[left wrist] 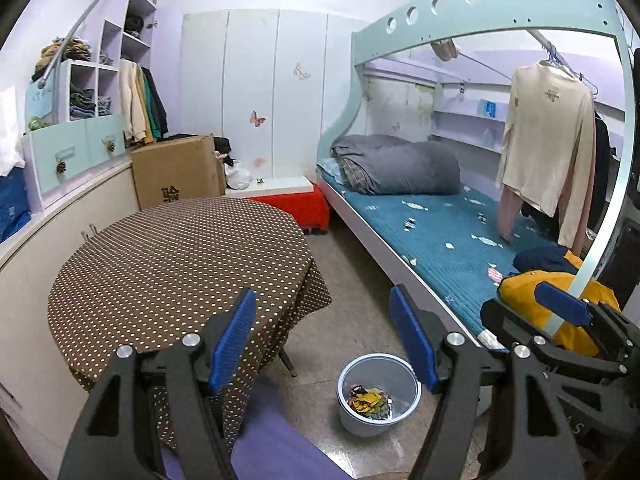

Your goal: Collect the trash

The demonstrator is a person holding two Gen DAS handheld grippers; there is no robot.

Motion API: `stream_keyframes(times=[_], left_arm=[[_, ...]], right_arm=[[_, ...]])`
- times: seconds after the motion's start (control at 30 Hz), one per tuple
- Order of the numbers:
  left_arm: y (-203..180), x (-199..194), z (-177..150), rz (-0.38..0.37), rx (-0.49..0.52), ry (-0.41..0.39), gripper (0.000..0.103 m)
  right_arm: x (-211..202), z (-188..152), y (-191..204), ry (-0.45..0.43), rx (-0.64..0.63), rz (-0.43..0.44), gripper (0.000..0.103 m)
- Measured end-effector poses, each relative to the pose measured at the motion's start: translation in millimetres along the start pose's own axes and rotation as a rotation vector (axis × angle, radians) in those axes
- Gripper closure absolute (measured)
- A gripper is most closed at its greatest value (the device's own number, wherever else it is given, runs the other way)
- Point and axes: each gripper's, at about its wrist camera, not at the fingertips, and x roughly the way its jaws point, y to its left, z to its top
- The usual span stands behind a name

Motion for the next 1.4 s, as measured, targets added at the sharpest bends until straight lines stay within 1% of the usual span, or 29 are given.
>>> stream_keyframes(times=[0.23,0.37,0.73,0.87,1.4], left_arm=[[7,-9,-6,0.025,-0.023,-0.009,0.032],[7,-10,-7,0.038,-0.021,-0.006,0.032],[9,-11,-10,0.049,-0.018,-0.002,0.031],[10,-11,-11,0.055,-0.027,0.002,0.029],[12,-12,-11,0.072,-0.036,0.004,0.028]], right_arm=[[-7,-4,6,-0.019,-0.017,-0.001,0.03],[-8,-7,7,-0.018,-0.016,0.003,0.029],[-7,-9,6,-0.016,-0.013,0.002,0.029],[-7,-9,5,-0.015,-0.011,0.0,0.029],[-7,-9,3,-0.017,-0.012,-0.003,0.028]])
